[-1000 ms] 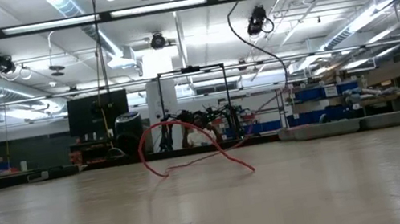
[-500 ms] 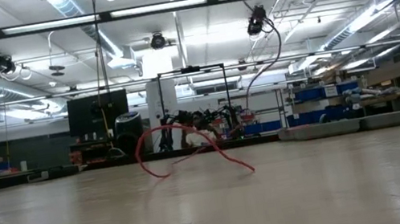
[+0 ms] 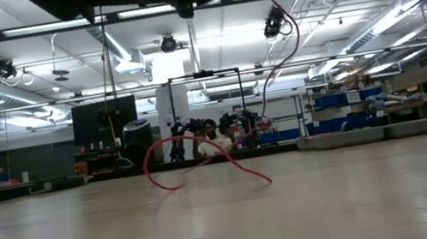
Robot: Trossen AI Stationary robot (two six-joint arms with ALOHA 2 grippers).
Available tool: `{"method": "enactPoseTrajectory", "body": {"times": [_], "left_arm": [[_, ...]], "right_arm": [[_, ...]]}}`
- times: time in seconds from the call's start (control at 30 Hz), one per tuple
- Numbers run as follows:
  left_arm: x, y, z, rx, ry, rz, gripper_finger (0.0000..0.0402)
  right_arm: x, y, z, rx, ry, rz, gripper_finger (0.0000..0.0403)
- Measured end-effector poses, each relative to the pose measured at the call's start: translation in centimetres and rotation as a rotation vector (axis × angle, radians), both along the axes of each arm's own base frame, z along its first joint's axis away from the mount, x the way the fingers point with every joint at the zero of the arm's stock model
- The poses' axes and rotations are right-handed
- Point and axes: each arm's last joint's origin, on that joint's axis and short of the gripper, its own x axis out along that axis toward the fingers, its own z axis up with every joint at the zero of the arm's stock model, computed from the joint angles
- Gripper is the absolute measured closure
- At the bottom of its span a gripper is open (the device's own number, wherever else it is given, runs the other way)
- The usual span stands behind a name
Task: Coil cords
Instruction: Coil the red cable wire onto the black spool
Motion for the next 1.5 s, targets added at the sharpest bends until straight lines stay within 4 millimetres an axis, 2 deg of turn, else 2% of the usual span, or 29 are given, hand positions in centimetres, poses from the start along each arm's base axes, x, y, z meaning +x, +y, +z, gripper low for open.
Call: {"method": "enactPoseTrajectory", "body": {"times": [0.27, 0.43, 0.7, 1.0, 1.33, 1.5], "left_arm": [[1.3, -0.1, -2.1, -0.032, -0.008, -0.089, 0.0339], [1.3, -0.1, -1.6, -0.062, -0.064, -0.098, 0.0339], [1.2, -0.5, -0.9, -0.127, -0.132, -0.217, 0.0339], [1.4, -0.2, -1.6, -0.087, -0.088, -0.166, 0.0339], [2.7, -0.3, -4.2, -0.111, -0.057, -0.162, 0.0339], [3.4, -0.1, -3.8, -0.174, -0.076, -0.096, 0.0339]], "right_arm": [[-0.2, 0.0, 0.4, 0.005, -0.044, -0.061, 0.0402], [-0.3, 0.0, 0.4, 0.002, -0.047, -0.074, 0.0402], [-0.2, 0.3, 0.3, 0.019, -0.027, -0.174, 0.0402], [-0.4, 0.5, 0.4, 0.029, -0.041, -0.199, 0.0402], [-0.6, 0.3, 0.7, 0.045, -0.072, -0.254, 0.0403], [-0.6, 0.3, 0.7, 0.044, -0.072, -0.255, 0.0402]]}}
